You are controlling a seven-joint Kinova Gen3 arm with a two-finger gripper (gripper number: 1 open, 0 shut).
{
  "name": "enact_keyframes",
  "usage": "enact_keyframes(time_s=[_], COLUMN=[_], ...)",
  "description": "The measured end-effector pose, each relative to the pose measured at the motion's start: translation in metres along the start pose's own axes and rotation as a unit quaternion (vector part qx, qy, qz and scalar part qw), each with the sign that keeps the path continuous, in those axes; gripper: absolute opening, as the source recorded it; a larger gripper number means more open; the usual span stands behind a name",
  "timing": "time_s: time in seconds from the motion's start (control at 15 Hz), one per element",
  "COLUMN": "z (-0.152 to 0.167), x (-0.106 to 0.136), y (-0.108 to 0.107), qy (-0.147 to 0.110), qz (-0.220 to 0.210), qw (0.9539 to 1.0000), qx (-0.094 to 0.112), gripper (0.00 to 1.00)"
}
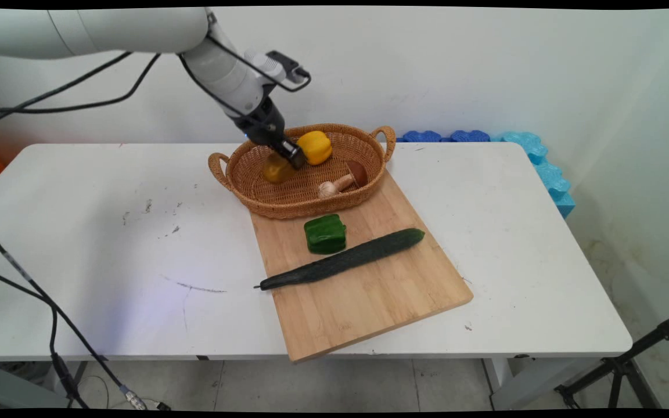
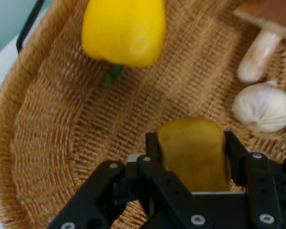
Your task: Place the picked object in the vegetable basket
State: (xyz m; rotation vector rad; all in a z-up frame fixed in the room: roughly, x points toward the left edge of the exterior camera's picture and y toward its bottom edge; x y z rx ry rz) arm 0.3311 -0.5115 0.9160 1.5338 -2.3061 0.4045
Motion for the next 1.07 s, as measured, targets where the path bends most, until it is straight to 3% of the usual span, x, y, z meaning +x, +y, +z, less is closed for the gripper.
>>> enact_keyframes(time_s=[0.8, 0.87, 1.07], z=[0.044, 0.045, 0.044], x=[-0.027, -0.027, -0.025], y=[-0.004, -0.004, -0.004], qy=[0.007, 0.009, 0.017], qz=[-0.027, -0.028, -0.024], qw=[0.9994, 0.9993, 0.9992], qx=[-0.022, -0.023, -0.028], gripper=[0.00, 1.00, 1.00])
